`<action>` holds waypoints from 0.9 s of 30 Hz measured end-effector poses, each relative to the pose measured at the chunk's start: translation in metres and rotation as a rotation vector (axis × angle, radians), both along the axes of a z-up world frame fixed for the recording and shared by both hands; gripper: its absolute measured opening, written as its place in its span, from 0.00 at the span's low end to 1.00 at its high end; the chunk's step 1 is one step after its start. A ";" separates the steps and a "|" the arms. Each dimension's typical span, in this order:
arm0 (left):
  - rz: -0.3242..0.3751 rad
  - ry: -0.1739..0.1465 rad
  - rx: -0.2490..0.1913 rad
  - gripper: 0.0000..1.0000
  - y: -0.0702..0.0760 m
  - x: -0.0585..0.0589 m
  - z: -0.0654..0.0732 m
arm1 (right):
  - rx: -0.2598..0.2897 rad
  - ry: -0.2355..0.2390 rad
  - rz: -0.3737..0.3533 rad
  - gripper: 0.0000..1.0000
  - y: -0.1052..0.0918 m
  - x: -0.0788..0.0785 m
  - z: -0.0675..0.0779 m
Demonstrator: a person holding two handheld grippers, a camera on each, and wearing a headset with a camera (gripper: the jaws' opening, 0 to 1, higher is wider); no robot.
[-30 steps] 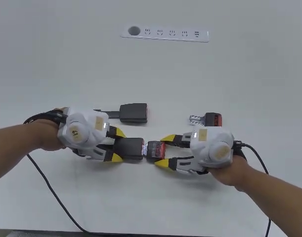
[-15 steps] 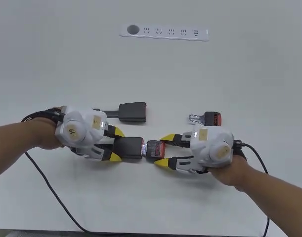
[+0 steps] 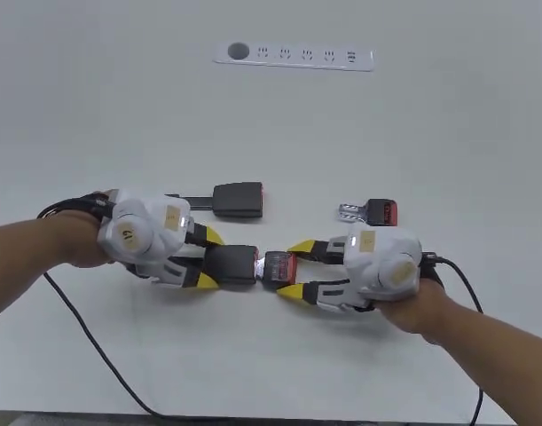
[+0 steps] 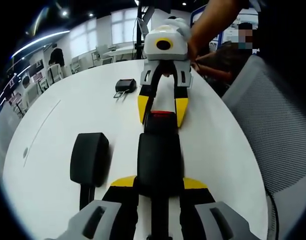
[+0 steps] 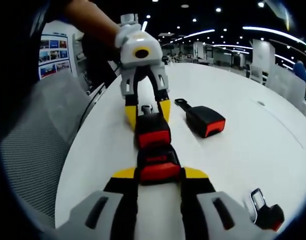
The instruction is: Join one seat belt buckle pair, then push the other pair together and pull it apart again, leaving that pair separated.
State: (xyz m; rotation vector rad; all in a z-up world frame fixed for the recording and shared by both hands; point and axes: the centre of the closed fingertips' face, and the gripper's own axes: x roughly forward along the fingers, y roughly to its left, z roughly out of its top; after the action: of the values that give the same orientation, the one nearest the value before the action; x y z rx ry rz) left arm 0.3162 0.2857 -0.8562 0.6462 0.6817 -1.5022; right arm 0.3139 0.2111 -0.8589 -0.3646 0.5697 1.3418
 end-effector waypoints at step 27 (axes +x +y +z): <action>0.242 -0.050 -0.111 0.71 -0.002 0.022 0.045 | 0.116 0.001 -0.180 0.89 -0.016 0.022 0.052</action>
State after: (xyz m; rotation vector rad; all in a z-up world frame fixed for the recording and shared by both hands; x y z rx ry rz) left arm 0.3380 0.2842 -0.8113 0.4965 0.6107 -1.2861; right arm 0.3363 0.1946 -0.8066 -0.2127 0.5109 1.1959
